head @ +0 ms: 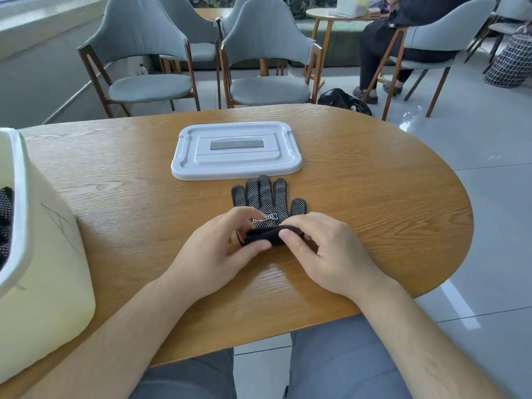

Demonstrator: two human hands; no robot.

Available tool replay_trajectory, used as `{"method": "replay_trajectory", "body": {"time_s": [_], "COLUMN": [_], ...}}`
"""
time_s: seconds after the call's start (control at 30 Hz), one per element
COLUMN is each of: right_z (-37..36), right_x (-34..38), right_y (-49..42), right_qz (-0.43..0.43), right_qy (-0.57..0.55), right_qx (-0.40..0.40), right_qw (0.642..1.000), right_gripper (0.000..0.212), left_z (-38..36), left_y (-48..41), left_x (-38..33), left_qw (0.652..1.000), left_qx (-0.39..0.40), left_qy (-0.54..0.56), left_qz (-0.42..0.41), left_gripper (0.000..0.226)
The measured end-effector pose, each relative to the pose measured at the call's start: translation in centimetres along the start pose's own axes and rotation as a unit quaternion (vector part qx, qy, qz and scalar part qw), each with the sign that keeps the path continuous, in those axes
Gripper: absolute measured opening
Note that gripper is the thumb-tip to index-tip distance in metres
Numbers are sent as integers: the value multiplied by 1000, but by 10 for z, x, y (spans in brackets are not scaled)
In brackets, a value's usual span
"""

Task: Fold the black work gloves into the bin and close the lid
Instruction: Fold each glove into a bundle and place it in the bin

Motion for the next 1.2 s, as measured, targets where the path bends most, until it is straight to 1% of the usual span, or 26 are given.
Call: {"method": "replay_trajectory", "body": {"time_s": [0.07,0.13,0.2,0.3,0.37,0.47,0.53,0.6,0.63,0.7,0.77,0.8,0.87,1.0,1.07,1.13,1.2], "right_z": [1,1,0,-3,-5,-10,-10,-6,-5,-3,-5,-5,-6,0,3,3,2], "right_x": [0,0,1,1,1,2,2,4,4,4,3,3,2,7,11,11,9], "right_y": [0,-1,-2,-8,-12,-12,-9,-3,0,6,6,5,4,7,10,12,11], "right_qz": [-13,-25,-45,-69,-72,-53,-39,-27,-24,-25,-26,-25,-15,33,48,29,-13], "right_qy": [-23,-54,-76,-72,-67,-15,18,45,60,81,92,94,90,64,34,-16,-58], "right_qx": [-4,-5,-5,4,16,24,33,57,64,61,53,52,48,22,14,14,32], "right_qw": [1000,998,996,995,995,998,999,997,996,994,994,994,995,997,998,999,998], "right_gripper": [24,18,17,18,15,9,16,30,37,42,40,39,35,20,20,25,26], "left_z": [0,-1,-1,-2,-4,-6,-6,-6,-5,-1,1,2,2,4,7,8,7], "left_y": [0,0,-1,-3,-5,-6,-7,-6,-4,1,4,4,2,1,4,5,5], "left_x": [1,1,0,3,4,7,10,13,13,10,10,10,10,7,2,-1,-1], "left_qw": [999,998,997,997,997,999,999,997,995,991,985,984,986,992,996,998,999], "left_qx": [-9,-10,-10,-32,-41,-25,-26,-29,-23,8,40,48,46,32,37,38,33], "left_qy": [34,56,70,68,50,22,-21,-69,-92,-132,-165,-171,-160,-115,-63,-22,14], "left_qz": [16,16,19,34,33,24,8,-23,-37,-33,-11,-6,-5,-43,-59,-51,-29], "left_gripper": [33,31,30,31,31,19,12,10,11,26,43,47,45,23,15,14,18]}}
Point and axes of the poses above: each hand's wrist, its own y-axis away from the middle knuckle, its own z-axis out of the back of the hand, x = y × z, the point moved 2 cm from there along -y, towards the middle knuckle, and after that the axes turned 9 degrees about x, right-handed, at the moved point
